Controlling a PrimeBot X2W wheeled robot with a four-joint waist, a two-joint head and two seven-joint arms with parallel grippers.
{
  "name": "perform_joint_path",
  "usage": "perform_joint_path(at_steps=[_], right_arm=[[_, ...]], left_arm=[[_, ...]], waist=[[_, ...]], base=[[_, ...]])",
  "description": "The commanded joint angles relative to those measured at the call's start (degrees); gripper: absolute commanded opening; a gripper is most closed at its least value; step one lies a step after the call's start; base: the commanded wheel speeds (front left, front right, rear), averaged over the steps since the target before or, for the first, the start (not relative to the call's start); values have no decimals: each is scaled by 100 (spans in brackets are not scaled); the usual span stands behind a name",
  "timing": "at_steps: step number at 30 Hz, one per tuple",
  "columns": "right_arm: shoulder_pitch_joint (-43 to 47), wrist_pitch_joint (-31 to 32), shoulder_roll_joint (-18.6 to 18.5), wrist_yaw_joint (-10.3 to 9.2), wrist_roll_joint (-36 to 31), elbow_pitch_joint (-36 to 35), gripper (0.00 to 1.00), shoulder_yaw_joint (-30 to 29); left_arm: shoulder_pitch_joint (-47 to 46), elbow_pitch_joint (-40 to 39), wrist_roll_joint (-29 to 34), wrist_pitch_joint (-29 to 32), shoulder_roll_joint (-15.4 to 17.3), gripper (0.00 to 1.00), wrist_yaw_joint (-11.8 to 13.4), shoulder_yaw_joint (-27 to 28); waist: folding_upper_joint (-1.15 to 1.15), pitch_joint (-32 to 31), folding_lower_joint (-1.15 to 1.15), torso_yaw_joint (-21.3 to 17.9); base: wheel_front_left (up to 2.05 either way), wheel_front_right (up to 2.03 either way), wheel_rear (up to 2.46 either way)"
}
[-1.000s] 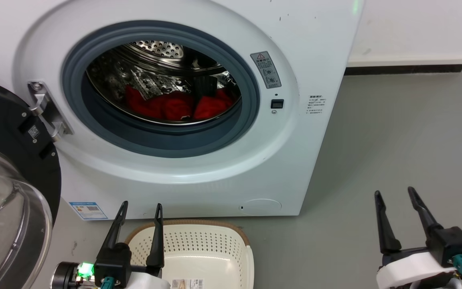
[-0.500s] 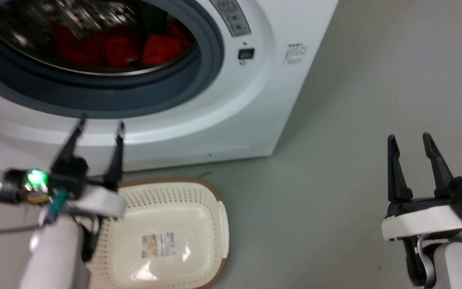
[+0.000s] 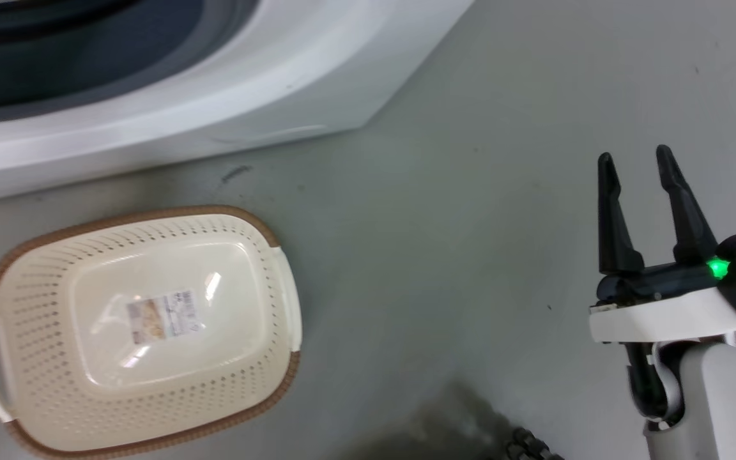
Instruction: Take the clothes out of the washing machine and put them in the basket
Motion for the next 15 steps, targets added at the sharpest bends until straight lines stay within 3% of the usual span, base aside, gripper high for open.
perform_joint_path(at_steps=[1,9,15], right_arm=[[-111,-10,18,-4,48,-77,100,115],[-152,-11,16,-4,322,-299,100,458],[-9,-11,14,-5,422,-407,100,591]], left_arm=[[-566,150,-62,331,171,100,-2,-264],[-2698,1061,-465,2101,707,100,-5,-1350],[-3417,1636,-674,2988,897,100,-6,-1690]], waist=[[0,662,-2,-478],[0,1319,-2,-900],[0,1502,-2,-1049]], base=[[0,0,0],[0,0,0],[0,0,0]])
